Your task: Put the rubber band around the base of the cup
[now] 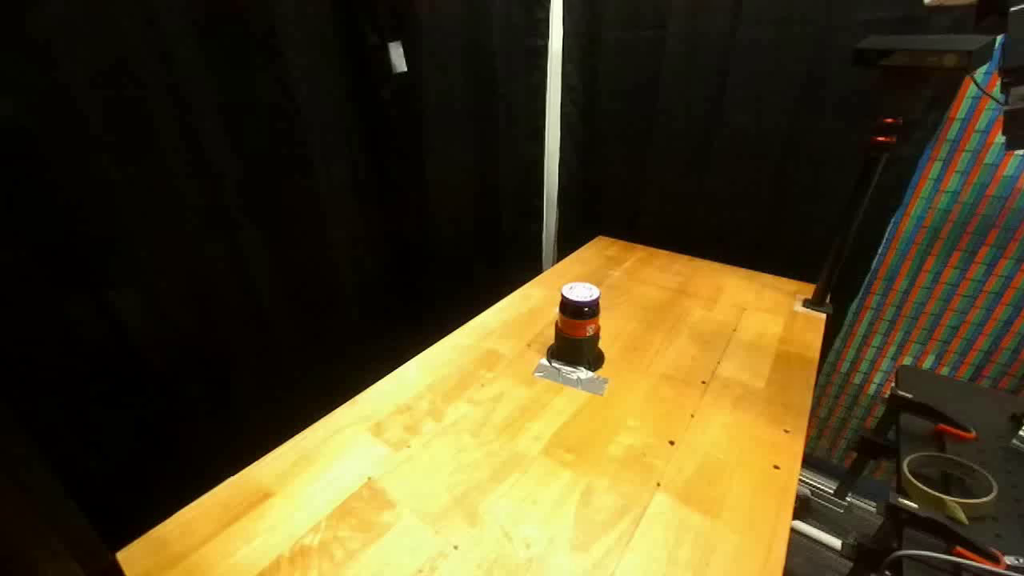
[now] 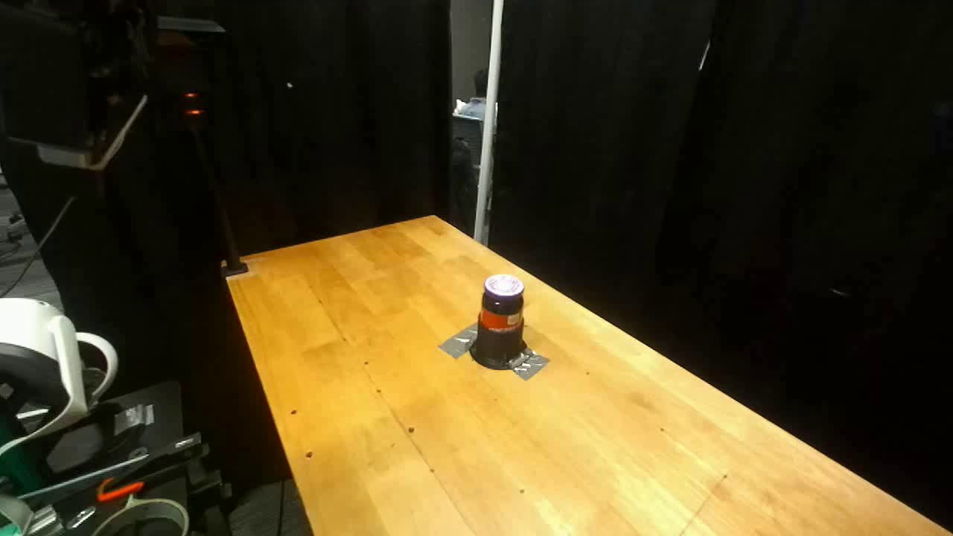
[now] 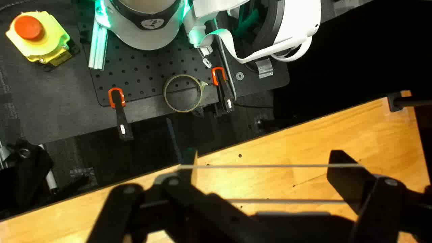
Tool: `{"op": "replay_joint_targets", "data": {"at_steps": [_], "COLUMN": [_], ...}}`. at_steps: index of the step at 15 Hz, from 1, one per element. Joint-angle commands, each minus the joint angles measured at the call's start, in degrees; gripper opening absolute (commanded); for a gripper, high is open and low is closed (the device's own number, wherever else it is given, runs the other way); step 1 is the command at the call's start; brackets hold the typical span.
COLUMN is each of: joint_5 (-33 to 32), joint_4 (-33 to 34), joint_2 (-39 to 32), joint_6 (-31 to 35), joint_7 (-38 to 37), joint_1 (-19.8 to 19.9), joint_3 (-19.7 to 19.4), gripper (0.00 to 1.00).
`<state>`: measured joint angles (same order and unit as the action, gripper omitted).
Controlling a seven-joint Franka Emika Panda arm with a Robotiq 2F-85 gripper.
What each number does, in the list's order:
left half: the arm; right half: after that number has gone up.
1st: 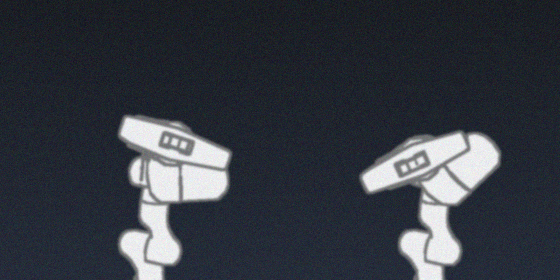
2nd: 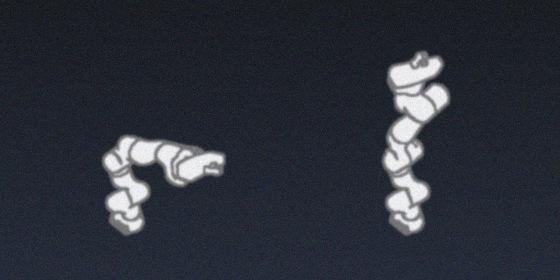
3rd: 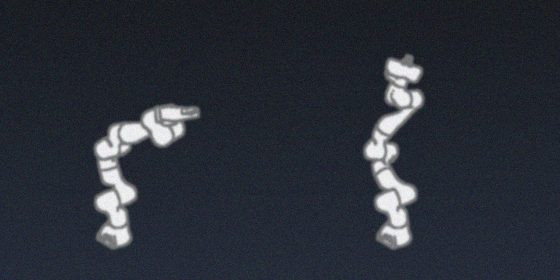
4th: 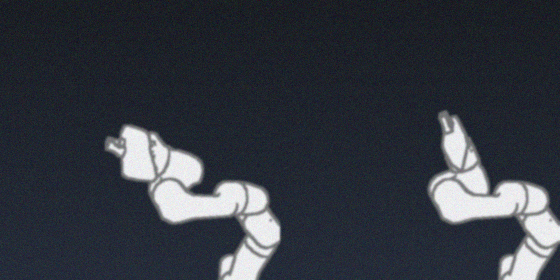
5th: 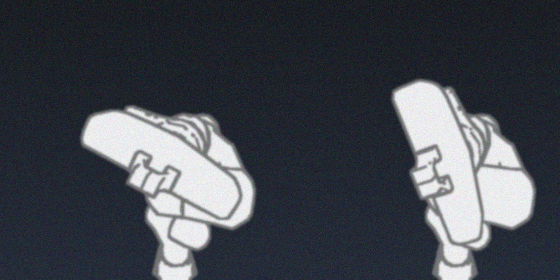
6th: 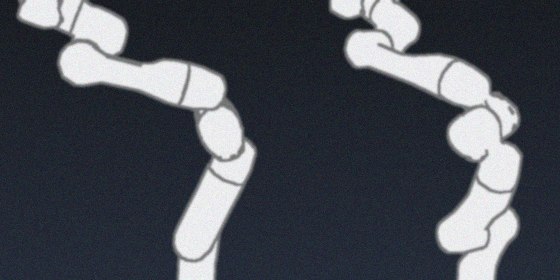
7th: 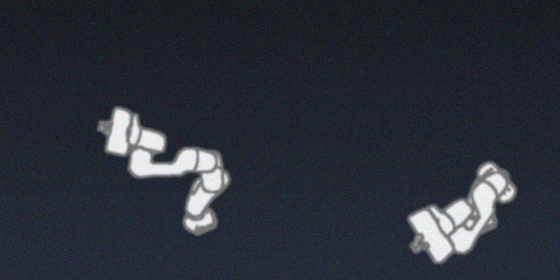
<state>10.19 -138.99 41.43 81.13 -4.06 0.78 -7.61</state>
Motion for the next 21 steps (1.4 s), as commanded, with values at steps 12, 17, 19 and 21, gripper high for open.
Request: {"op": "replay_joint_targets", "data": {"at_steps": [12, 17, 19, 21], "joint_5": [-1.86, -3.99, -4.26, -5.01], "joint_4": [3.66, 13.00, 18.56, 24.78], "joint_2": [-12.15, -29.91, -37.40, -44.35], "joint_6": [12.06, 22.70, 23.61, 23.51], "joint_7": [14.31, 20.06, 21.35, 20.81], "joint_1": [-1.06, -2.97, -3.53, -3.86], "joint_3": [0.80, 2.63, 4.00, 6.00], "gripper": [1.00, 1.00, 1.00, 1.00]}}
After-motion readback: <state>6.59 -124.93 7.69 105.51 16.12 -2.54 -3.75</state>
